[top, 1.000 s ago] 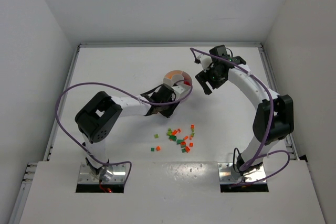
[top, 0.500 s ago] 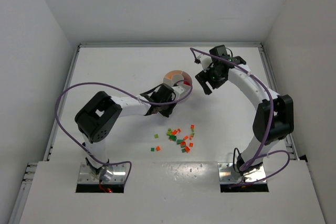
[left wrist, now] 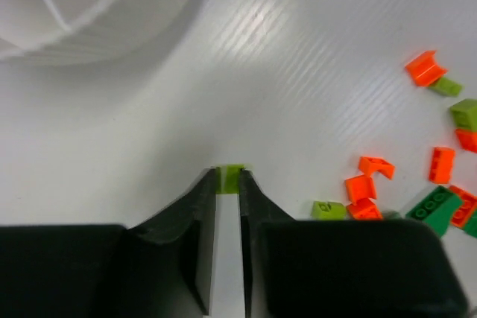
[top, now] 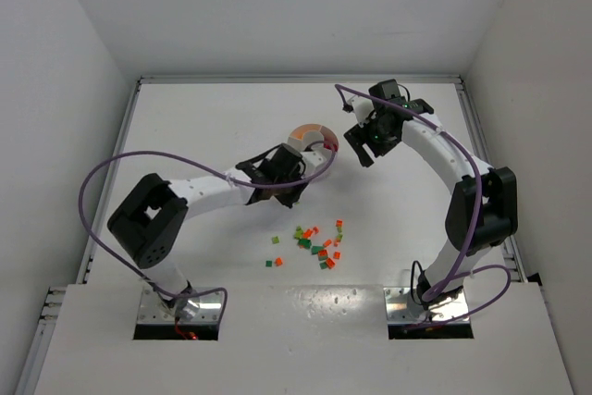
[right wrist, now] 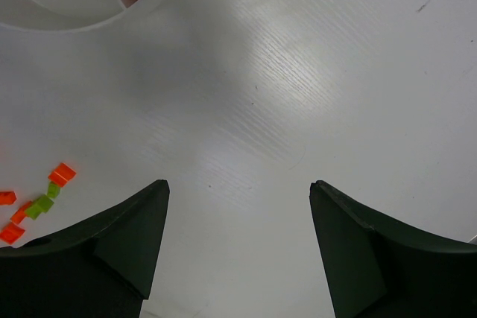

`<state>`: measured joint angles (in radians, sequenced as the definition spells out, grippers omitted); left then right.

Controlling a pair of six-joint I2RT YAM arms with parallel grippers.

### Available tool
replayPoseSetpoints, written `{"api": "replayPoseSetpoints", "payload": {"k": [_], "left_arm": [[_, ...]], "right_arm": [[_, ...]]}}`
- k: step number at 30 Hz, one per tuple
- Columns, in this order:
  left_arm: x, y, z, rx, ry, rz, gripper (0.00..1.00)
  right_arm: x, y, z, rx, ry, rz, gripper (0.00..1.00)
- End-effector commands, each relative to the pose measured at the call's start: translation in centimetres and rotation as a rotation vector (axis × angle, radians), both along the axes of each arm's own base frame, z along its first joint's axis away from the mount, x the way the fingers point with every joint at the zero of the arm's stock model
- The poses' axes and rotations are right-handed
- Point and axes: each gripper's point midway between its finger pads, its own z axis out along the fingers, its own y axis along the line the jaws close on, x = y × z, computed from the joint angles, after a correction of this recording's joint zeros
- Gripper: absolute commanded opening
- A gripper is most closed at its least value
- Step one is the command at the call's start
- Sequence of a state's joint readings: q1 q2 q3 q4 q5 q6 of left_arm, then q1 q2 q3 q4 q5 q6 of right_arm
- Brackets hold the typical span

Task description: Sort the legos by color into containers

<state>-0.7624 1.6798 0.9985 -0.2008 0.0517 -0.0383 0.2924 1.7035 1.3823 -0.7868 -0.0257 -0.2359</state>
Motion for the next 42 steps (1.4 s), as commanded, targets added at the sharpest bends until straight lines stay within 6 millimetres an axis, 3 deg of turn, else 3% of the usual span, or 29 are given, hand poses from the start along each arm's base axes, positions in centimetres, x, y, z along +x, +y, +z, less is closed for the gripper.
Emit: {"api": "replayPoseSetpoints", "payload": {"k": [1, 2, 6, 7, 9, 10, 13, 16, 20, 21, 22, 23, 27, 29, 30, 31, 32, 36, 38, 42], "left_arm": [[1.3, -2.0, 6.7, -0.113, -0.116, -0.027, 0.1], [1.6, -2.3, 8.6, -0.143, -0.148, -0.027, 0.1], [2.5, -2.8, 11.0, -0.173, -0.189, -0.005, 0.1], [3.3, -3.0, 12.5, -0.197, -0.215, 0.004, 0.1], [4.0, -3.0, 12.6, -0.192, -0.202, 0.023, 0.1], [4.8, -2.9, 13.8, -0.209, -0.223, 0.035, 0.1], [5.2, -2.9, 13.4, -0.192, -0.211, 0.027, 0.13], [4.5, -3.0, 12.8, -0.186, -0.179, -0.005, 0.28], [4.6, -1.1, 14.1, -0.239, -0.184, 0.06, 0.67], [4.9, -0.6, 14.8, -0.249, -0.198, 0.072, 0.82], [5.6, 0.2, 16.4, -0.29, -0.222, 0.113, 0.87], [5.9, 0.5, 17.2, -0.312, -0.24, 0.13, 1.0], [8.2, 3.0, 20.5, -0.365, -0.301, 0.256, 1.0], [9.6, 4.9, 22.0, -0.374, -0.319, 0.386, 1.0], [10.1, 5.2, 21.6, -0.358, -0.305, 0.398, 1.0], [10.0, 5.8, 21.0, -0.328, -0.275, 0.397, 1.0], [10.5, 6.0, 21.6, -0.34, -0.266, 0.396, 1.0], [11.3, 7.9, 20.5, -0.302, -0.236, 0.429, 1.0], [11.4, 9.0, 21.5, -0.314, -0.258, 0.45, 1.0], [11.3, 10.7, 20.9, -0.29, -0.257, 0.492, 1.0]], "right_arm": [[1.7, 0.8, 1.7, 0.016, -0.066, 0.013, 0.76], [1.7, 0.8, 1.7, 0.016, -0.066, 0.013, 0.76], [1.7, 0.8, 1.4, 0.013, -0.058, 0.013, 0.76], [1.7, 0.8, 1.4, 0.013, -0.058, 0.013, 0.76], [1.9, 0.9, 1.7, 0.016, -0.066, 0.013, 0.76], [1.9, 0.9, 1.7, 0.016, -0.066, 0.013, 0.76], [1.9, 0.9, 1.7, 0.016, -0.066, 0.013, 0.76], [0.7, 1.1, 0.7, 0.026, -0.015, 0.061, 0.76], [-3.4, 2.9, 0.0, 0.077, 0.064, 0.187, 0.68], [-4.2, 3.4, -0.2, 0.089, 0.077, 0.205, 0.65], [-6.2, 4.3, -1.0, 0.108, 0.129, 0.253, 0.65], [-7.6, 5.0, -0.6, 0.141, 0.143, 0.282, 0.65], [-12.4, 6.9, -1.9, 0.144, 0.212, 0.424, 0.64], [-13.2, 7.9, -2.3, 0.143, 0.205, 0.468, 0.63], [-13.5, 8.7, -2.7, 0.128, 0.207, 0.5, 0.63], [-13.3, 9.3, -3.1, 0.122, 0.2, 0.506, 0.6], [-13.4, 9.7, -4.3, 0.103, 0.226, 0.508, 0.6], [-12.0, 12.1, -5.5, 0.076, 0.195, 0.474, 0.52], [-11.6, 12.3, -6.2, 0.048, 0.206, 0.45, 0.52], [-10.9, 12.6, -8.5, 0.004, 0.215, 0.361, 0.53]]}}
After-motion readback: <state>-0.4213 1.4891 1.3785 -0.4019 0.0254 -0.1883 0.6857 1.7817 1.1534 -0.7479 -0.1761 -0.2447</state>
